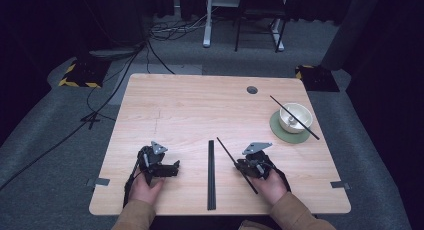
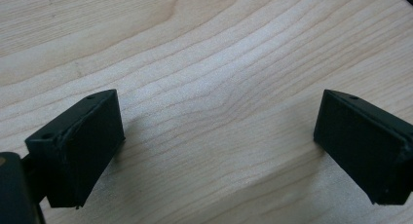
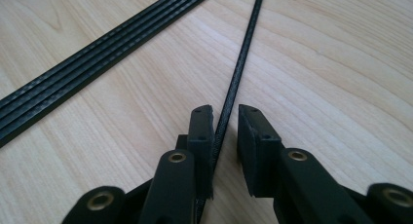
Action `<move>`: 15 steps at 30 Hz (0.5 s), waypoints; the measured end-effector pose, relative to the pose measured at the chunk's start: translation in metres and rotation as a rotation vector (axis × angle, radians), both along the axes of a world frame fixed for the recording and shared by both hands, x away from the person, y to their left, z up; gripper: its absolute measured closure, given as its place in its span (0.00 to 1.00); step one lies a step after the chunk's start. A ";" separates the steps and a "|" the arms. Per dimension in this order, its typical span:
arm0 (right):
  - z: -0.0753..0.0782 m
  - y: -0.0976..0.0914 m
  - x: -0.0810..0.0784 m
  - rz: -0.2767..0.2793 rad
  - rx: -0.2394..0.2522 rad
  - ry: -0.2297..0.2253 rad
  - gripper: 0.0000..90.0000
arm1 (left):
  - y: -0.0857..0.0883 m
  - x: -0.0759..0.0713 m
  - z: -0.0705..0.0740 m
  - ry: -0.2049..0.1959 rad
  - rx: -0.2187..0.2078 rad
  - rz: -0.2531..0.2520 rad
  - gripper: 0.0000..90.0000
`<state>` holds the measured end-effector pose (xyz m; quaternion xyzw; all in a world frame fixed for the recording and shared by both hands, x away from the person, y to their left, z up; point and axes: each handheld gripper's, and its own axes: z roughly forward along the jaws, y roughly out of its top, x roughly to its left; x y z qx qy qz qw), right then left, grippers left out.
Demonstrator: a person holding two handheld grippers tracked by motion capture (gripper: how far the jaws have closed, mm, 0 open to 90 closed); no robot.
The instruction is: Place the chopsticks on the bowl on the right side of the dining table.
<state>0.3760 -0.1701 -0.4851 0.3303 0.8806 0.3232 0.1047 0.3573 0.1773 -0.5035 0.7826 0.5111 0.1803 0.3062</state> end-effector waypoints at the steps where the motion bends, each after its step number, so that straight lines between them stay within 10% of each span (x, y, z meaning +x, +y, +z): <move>1: 0.000 0.000 0.000 0.000 0.000 0.000 0.87 | 0.000 0.000 0.000 0.000 0.000 0.000 0.05; 15: 0.000 -0.017 0.008 -0.058 0.006 0.002 0.95 | 0.000 0.000 0.000 0.001 -0.001 0.000 0.05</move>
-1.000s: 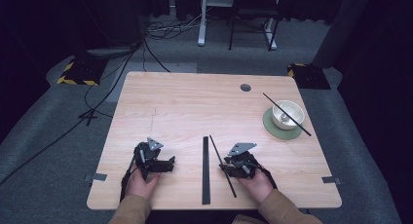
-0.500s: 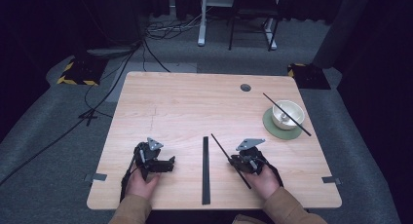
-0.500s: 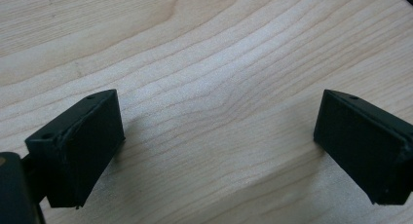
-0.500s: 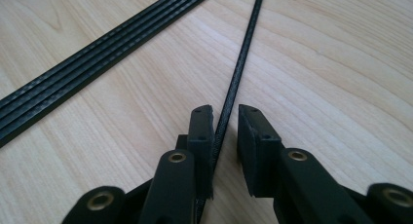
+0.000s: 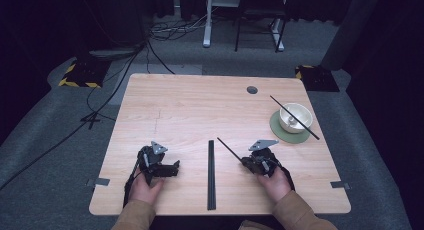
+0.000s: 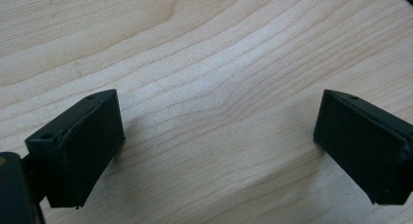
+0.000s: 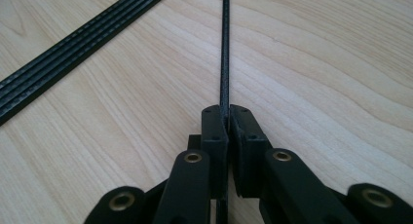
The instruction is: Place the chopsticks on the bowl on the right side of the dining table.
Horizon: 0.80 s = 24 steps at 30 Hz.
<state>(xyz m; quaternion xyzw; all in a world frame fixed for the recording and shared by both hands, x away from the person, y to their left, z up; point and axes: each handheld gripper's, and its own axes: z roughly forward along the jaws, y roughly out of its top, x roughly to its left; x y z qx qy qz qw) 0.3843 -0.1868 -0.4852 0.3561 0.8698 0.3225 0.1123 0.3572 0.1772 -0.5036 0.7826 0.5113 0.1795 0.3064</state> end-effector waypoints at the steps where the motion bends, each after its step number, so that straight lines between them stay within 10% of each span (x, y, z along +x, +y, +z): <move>1: 0.000 -0.001 0.000 -0.005 -0.007 0.003 0.95 | 0.000 0.000 0.000 0.000 0.000 0.000 0.05; 24: 0.046 -0.029 -0.008 0.016 0.044 -0.038 0.96 | 0.000 0.000 0.000 -0.001 0.001 0.000 0.05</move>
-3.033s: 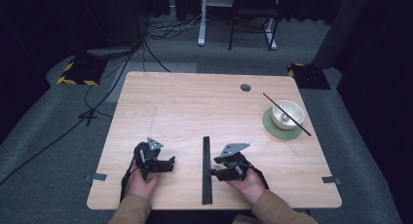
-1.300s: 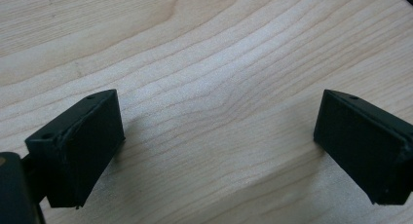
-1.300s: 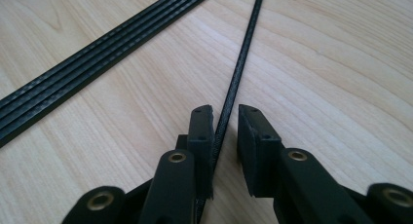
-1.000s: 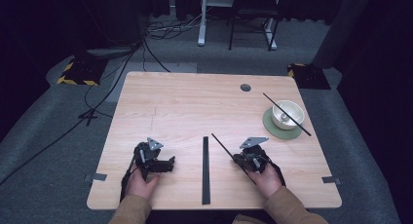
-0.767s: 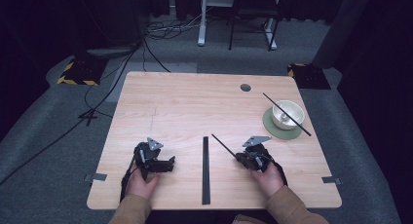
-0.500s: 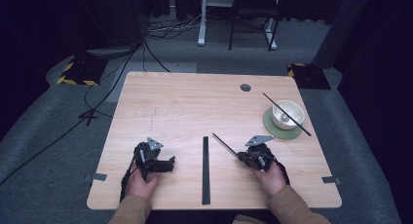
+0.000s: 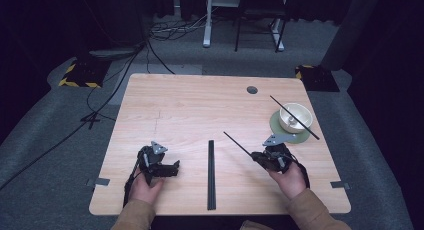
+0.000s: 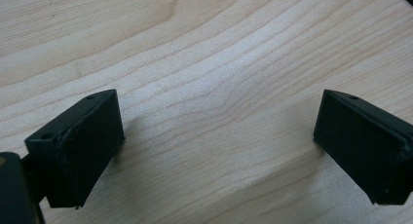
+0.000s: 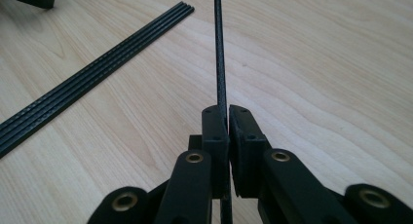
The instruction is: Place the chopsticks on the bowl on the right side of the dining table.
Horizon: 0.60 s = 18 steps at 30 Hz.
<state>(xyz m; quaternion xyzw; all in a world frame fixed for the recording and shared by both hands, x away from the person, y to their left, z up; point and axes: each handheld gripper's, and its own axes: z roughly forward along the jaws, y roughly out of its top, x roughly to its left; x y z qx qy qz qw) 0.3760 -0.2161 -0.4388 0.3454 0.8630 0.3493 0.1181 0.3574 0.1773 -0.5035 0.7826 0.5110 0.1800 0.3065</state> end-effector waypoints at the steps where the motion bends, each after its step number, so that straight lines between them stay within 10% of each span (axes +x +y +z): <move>1: 0.006 -0.004 0.000 0.002 -0.001 -0.010 0.96 | 0.000 0.000 0.000 -0.001 -0.002 -0.001 0.05; 18: 0.056 -0.036 0.004 0.000 0.034 -0.054 0.96 | 0.000 0.001 0.000 -0.005 0.002 0.003 0.05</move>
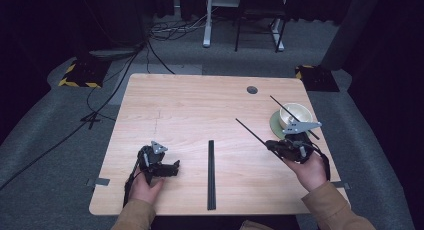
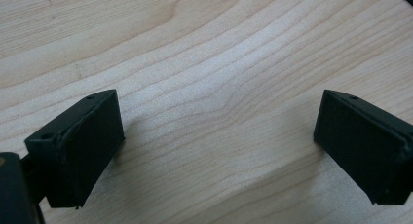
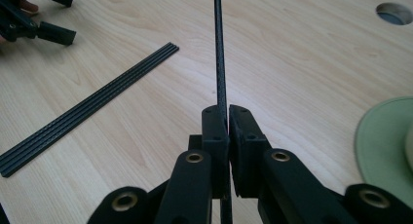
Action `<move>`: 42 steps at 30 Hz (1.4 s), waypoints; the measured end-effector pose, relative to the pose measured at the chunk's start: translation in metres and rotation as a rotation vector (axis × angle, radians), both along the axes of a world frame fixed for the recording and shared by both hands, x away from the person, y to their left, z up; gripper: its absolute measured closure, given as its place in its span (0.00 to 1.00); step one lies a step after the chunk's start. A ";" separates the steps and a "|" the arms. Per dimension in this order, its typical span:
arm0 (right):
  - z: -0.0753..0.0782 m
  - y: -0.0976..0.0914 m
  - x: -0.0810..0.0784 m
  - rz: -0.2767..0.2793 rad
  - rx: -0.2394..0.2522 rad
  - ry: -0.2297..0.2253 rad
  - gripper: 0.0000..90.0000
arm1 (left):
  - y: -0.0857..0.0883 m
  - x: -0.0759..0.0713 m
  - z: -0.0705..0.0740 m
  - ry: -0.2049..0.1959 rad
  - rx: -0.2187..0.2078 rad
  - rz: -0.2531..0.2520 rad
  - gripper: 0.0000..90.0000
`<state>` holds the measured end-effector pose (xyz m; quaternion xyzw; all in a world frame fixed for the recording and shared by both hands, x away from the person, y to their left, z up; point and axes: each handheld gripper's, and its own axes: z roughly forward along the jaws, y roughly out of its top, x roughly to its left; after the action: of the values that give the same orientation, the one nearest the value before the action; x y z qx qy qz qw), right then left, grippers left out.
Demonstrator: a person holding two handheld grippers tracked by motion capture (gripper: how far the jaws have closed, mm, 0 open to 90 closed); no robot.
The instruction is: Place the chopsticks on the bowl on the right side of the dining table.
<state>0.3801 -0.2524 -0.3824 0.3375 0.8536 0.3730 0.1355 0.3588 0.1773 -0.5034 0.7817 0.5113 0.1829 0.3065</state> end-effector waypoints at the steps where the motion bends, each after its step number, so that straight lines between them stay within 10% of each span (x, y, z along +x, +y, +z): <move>1: 0.003 -0.002 0.001 -0.003 0.004 -0.004 0.96 | 0.000 0.000 0.000 0.000 0.000 0.000 0.05; 25: 0.053 -0.060 0.038 -0.117 -0.041 -0.071 0.96 | 0.000 0.000 0.000 0.001 0.001 0.001 0.05; 42: 0.048 -0.107 0.080 -0.229 -0.046 -0.060 0.96 | 0.000 -0.001 0.000 0.002 -0.002 0.006 0.05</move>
<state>0.4597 -0.3595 -0.3347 0.4183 0.8134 0.3452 0.2103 0.3579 0.1772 -0.5036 0.7800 0.5141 0.1826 0.3065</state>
